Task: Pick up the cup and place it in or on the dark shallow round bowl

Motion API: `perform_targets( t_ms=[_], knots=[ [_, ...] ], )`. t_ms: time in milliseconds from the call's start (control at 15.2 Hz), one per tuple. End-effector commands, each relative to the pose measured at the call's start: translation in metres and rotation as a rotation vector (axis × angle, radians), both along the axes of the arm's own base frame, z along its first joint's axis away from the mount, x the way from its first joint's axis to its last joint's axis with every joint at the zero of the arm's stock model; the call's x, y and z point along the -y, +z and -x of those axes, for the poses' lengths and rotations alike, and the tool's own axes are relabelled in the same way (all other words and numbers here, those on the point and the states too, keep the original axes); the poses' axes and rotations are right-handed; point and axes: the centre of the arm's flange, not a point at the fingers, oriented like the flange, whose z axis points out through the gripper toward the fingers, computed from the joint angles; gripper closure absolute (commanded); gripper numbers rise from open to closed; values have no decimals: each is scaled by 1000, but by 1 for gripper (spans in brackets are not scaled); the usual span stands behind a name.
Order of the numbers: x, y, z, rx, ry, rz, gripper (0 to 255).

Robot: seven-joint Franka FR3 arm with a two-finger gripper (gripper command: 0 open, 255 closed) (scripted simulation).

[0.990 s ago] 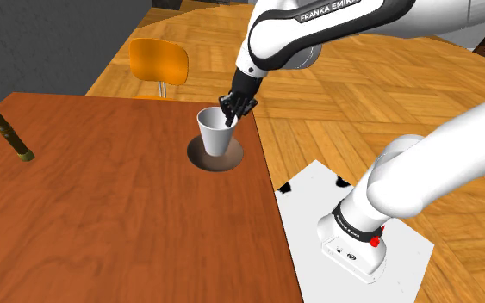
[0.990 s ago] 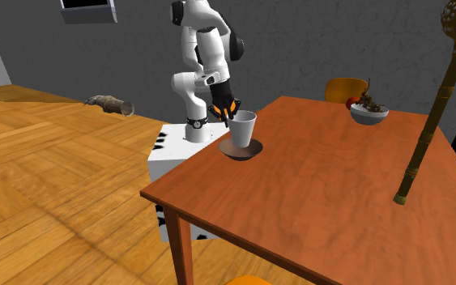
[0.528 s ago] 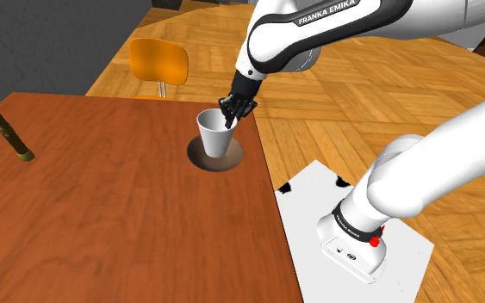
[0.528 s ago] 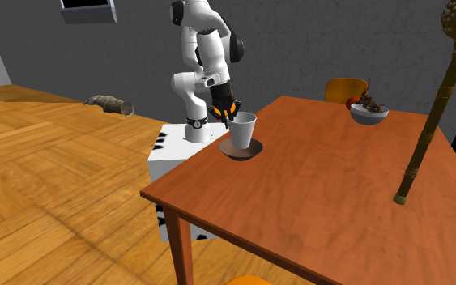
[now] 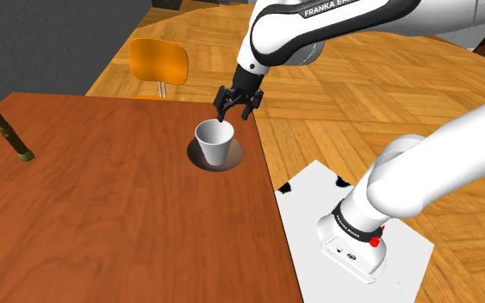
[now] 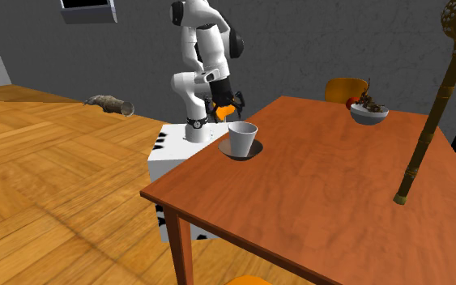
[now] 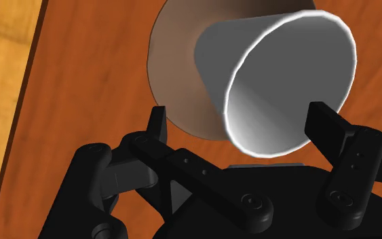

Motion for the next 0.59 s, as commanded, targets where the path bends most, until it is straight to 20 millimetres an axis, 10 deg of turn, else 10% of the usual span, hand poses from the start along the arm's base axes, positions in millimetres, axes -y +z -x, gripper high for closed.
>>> perform_targets(
  t_ms=[0, 528],
  knots=[
    [8, 23, 1, -1, 0, 0, 0],
    [10, 33, 2, -1, 0, 0, 0]
  ],
)
